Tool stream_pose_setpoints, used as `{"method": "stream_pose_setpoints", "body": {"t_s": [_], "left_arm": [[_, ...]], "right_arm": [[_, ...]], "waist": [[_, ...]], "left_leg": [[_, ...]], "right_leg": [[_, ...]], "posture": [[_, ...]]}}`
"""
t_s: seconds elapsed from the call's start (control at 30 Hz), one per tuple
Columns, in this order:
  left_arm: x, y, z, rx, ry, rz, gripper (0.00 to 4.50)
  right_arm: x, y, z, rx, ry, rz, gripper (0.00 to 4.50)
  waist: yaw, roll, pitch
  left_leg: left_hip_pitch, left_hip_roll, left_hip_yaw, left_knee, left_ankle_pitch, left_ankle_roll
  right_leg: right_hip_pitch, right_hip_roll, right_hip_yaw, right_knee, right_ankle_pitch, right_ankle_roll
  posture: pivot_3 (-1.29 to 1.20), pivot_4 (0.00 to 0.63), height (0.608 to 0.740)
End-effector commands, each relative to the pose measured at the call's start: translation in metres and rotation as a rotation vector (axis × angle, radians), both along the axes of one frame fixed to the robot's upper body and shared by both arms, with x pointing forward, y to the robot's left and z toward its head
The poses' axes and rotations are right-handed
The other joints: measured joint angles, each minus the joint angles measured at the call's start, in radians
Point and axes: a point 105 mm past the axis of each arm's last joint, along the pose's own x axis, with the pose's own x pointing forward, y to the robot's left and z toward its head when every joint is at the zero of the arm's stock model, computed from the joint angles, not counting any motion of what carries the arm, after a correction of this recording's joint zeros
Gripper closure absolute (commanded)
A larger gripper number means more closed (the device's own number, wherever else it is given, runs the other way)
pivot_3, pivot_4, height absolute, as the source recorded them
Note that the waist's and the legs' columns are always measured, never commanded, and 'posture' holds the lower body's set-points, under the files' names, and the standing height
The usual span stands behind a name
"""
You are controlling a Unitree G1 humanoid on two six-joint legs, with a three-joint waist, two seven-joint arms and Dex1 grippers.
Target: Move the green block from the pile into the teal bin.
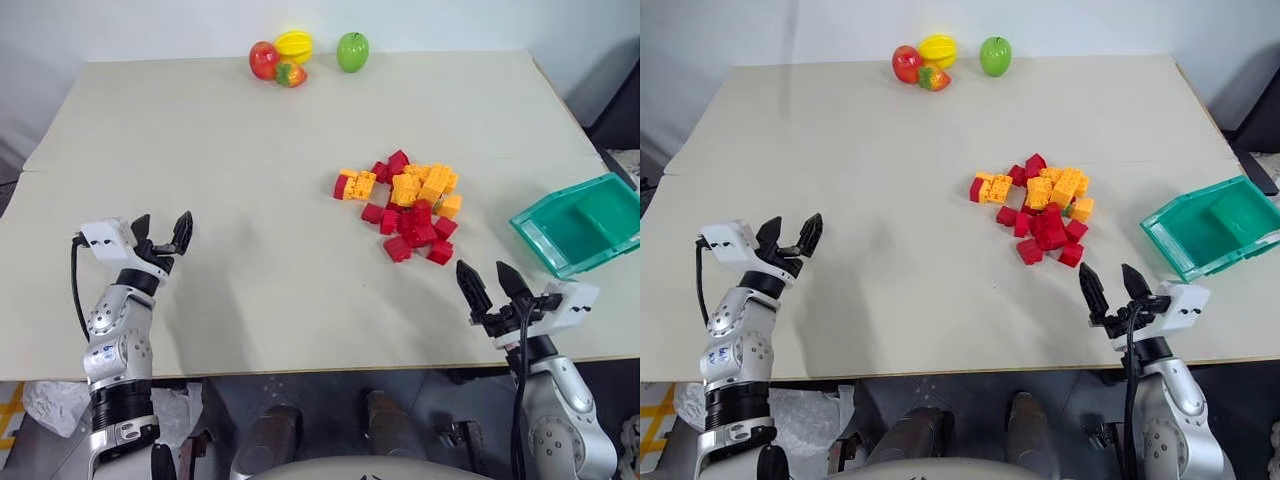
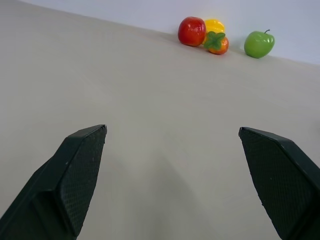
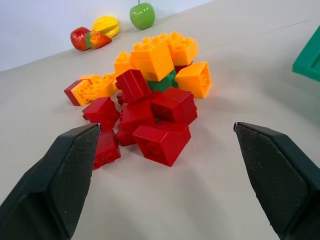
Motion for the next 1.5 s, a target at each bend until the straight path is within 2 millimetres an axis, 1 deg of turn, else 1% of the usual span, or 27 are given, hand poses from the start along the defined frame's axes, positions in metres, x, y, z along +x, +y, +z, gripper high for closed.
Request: {"method": "stream_pose_setpoints", "body": {"t_s": [0.03, 0.17, 0.27, 0.33, 0.43, 0.53, 0.67, 0.77, 0.83, 0.9, 1.07, 1.17, 1.23, 1.27, 1.3, 1.4, 1.5], "left_arm": [[0.002, -0.003, 0.008, 0.036, -0.028, -0.014, 0.00], [0.006, -0.006, 0.009, 0.047, -0.022, -0.047, 0.00], [0.012, -0.014, 0.014, 0.058, -0.019, -0.105, 0.00], [0.014, -0.021, 0.016, 0.098, -0.018, -0.149, 0.00], [0.016, -0.043, 0.019, 0.182, -0.017, -0.290, 0.00], [0.015, -0.061, 0.029, 0.177, -0.066, -0.447, 0.00], [0.008, -0.086, 0.032, 0.214, -0.103, -0.640, 0.00], [0.000, -0.107, 0.027, 0.311, -0.098, -0.807, 0.00], [-0.002, -0.115, 0.025, 0.370, -0.102, -0.888, 0.00], [-0.001, -0.120, 0.025, 0.404, -0.115, -0.953, 0.00], [0.008, -0.128, 0.029, 0.432, -0.137, -1.043, 0.00], [0.005, -0.137, 0.037, 0.408, -0.218, -1.153, 0.00], [0.002, -0.140, 0.038, 0.380, -0.245, -1.213, 0.00], [0.001, -0.140, 0.038, 0.378, -0.250, -1.234, 0.00], [0.002, -0.140, 0.037, 0.387, -0.254, -1.237, 0.00], [0.007, -0.140, 0.037, 0.458, -0.273, -1.206, 0.00], [0.015, -0.138, 0.039, 0.506, -0.294, -1.156, 0.00]], "right_arm": [[-0.004, -0.002, 0.013, -0.015, -0.045, 0.001, 0.03], [-0.007, 0.000, 0.022, -0.044, -0.060, 0.003, 0.03], [-0.009, 0.004, 0.029, -0.094, -0.058, 0.024, 0.03], [-0.010, 0.008, 0.033, -0.141, -0.054, 0.038, 0.03], [-0.013, 0.021, 0.041, -0.243, -0.042, 0.092, 0.03], [-0.014, 0.029, 0.050, -0.300, -0.049, 0.121, 0.03], [-0.011, 0.041, 0.056, -0.373, -0.062, 0.175, 0.03], [-0.007, 0.058, 0.067, -0.439, -0.075, 0.242, 0.03], [-0.001, 0.068, 0.072, -0.480, -0.072, 0.276, 0.03], [0.007, 0.077, 0.076, -0.504, -0.063, 0.294, 0.03], [0.029, 0.099, 0.084, -0.531, -0.042, 0.328, 0.03], [0.058, 0.115, 0.089, -0.510, -0.002, 0.320, 0.64], [0.081, 0.121, 0.092, -0.499, 0.017, 0.282, 1.21], [0.090, 0.123, 0.093, -0.494, 0.027, 0.267, 1.52], [0.097, 0.125, 0.093, -0.489, 0.038, 0.256, 1.86], [0.115, 0.135, 0.095, -0.474, 0.054, 0.244, 2.85], [0.145, 0.144, 0.092, -0.422, 0.111, 0.190, 3.86]], "waist": [[0.000, 0.000, 0.000], [-0.001, 0.000, 0.000], [0.000, 0.000, 0.000], [0.000, 0.000, 0.000], [0.001, 0.000, 0.000], [0.001, 0.000, 0.000], [-0.002, 0.000, 0.000], [-0.002, 0.000, 0.000], [-0.001, 0.000, 0.000], [0.000, 0.000, 0.000], [-0.002, 0.000, 0.001], [-0.004, 0.000, 0.000], [-0.010, 0.000, 0.000], [-0.017, 0.000, 0.000], [-0.023, 0.000, 0.000], [-0.029, 0.000, 0.000], [-0.038, 0.000, 0.000]], "left_leg": [[0.000, 0.000, 0.000, 0.000, 0.000, 0.000], [0.000, 0.000, 0.000, 0.000, 0.000, 0.000], [0.000, 0.000, 0.001, 0.000, 0.000, 0.000], [0.000, 0.000, 0.000, 0.000, 0.000, 0.000], [0.000, 0.000, 0.001, -0.001, 0.000, 0.000], [0.000, 0.000, 0.001, -0.001, 0.000, 0.000], [0.000, 0.000, 0.001, -0.001, 0.000, 0.000], [0.000, 0.001, 0.002, -0.001, 0.000, 0.001], [-0.001, 0.001, 0.002, -0.001, 0.000, 0.001], [-0.001, 0.001, 0.002, 0.000, 0.000, 0.001], [-0.002, 0.001, 0.002, -0.001, -0.001, 0.001], [-0.005, 0.001, 0.003, 0.000, -0.001, 0.001], [-0.011, 0.001, 0.003, 0.002, -0.001, 0.001], [-0.016, 0.001, 0.002, 0.005, -0.001, 0.001], [-0.019, 0.001, 0.002, 0.008, -0.001, 0.001], [-0.020, 0.000, 0.001, 0.009, -0.001, 0.002], [-0.020, -0.002, 0.002, 0.010, -0.002, 0.002]], "right_leg": [[0.000, 0.000, 0.000, 0.000, 0.000, 0.000], [0.000, 0.000, 0.000, 0.000, 0.000, 0.000], [0.000, 0.000, 0.000, 0.000, 0.000, 0.000], [0.000, 0.000, 0.000, 0.000, 0.000, 0.000], [0.000, 0.000, 0.000, -0.001, 0.000, 0.000], [0.000, 0.000, 0.000, -0.001, 0.000, 0.000], [0.000, 0.000, 0.000, -0.002, 0.000, 0.000], [-0.001, 0.000, 0.000, -0.002, 0.000, 0.000], [-0.001, 0.000, 0.000, -0.002, 0.000, 0.000], [-0.001, 0.000, 0.000, -0.002, 0.000, 0.000], [-0.002, 0.000, -0.001, -0.003, 0.000, 0.000], [-0.005, 0.000, -0.001, -0.003, 0.000, 0.000], [-0.011, -0.001, -0.001, -0.001, 0.000, 0.000], [-0.015, 0.000, -0.001, 0.002, 0.001, 0.000], [-0.019, 0.000, -0.002, 0.006, 0.001, 0.000], [-0.020, -0.001, -0.002, 0.007, 0.001, 0.000], [-0.020, -0.002, -0.002, 0.007, 0.001, 0.001]], "posture": [[0.00, 0.150, 0.740], [0.00, 0.150, 0.740], [0.00, 0.150, 0.740], [0.00, 0.150, 0.740], [0.00, 0.150, 0.740], [0.00, 0.150, 0.740], [0.00, 0.150, 0.740], [0.00, 0.150, 0.740], [0.00, 0.150, 0.740], [0.00, 0.150, 0.740], [0.00, 0.150, 0.740], [0.00, 0.150, 0.740], [0.00, 0.150, 0.740], [0.00, 0.150, 0.740], [0.00, 0.150, 0.740], [0.00, 0.150, 0.740], [0.00, 0.150, 0.740]]}}
